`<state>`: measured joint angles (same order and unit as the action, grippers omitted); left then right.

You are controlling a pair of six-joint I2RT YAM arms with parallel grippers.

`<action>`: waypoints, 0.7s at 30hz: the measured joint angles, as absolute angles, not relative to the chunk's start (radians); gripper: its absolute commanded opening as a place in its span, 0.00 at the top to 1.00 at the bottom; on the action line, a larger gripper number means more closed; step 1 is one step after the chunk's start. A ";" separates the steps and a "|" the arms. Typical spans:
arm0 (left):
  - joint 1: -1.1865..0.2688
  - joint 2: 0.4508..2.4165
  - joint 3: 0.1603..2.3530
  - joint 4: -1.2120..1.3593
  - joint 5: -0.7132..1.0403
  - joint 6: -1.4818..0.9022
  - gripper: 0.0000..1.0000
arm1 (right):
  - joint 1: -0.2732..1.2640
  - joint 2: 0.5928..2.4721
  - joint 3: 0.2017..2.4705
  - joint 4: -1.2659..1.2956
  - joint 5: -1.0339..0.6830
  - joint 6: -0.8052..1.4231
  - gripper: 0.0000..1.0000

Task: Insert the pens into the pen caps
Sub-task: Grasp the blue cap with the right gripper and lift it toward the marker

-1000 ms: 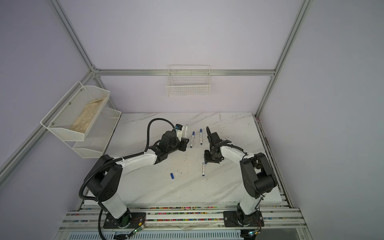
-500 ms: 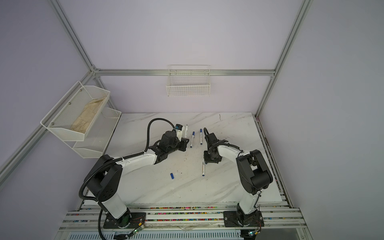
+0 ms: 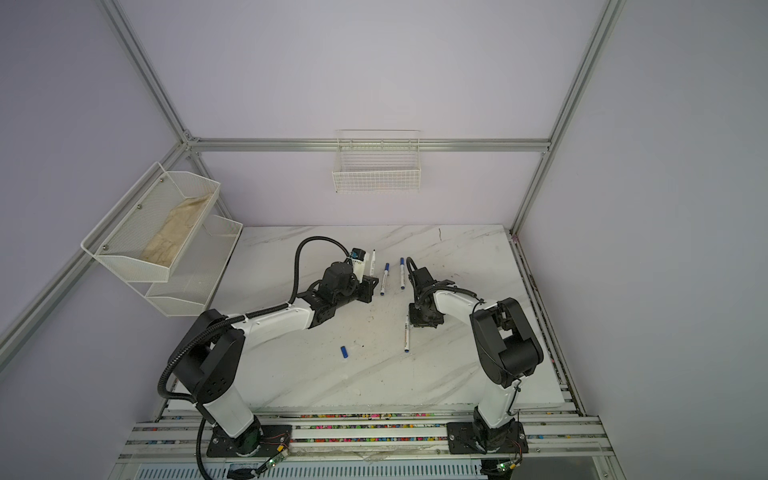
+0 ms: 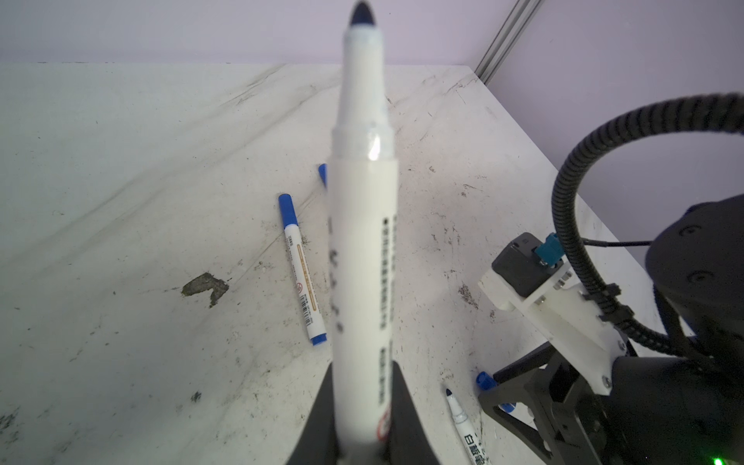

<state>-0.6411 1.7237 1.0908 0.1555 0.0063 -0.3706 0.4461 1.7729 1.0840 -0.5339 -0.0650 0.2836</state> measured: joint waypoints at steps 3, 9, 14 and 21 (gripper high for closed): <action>-0.641 1.724 1.091 0.155 0.022 -0.370 1.00 | 0.446 1.775 1.085 -0.533 -0.048 0.284 0.81; -0.643 1.724 1.091 0.155 0.087 -0.348 1.00 | 0.446 1.799 1.124 -0.523 -0.013 0.288 0.95; -0.666 1.728 1.091 0.139 0.116 -0.306 1.00 | 0.437 1.744 1.148 -0.463 -0.009 0.292 0.98; -0.743 1.757 1.091 0.106 0.141 -0.258 1.00 | 0.411 1.489 1.142 -0.177 -0.099 0.313 0.99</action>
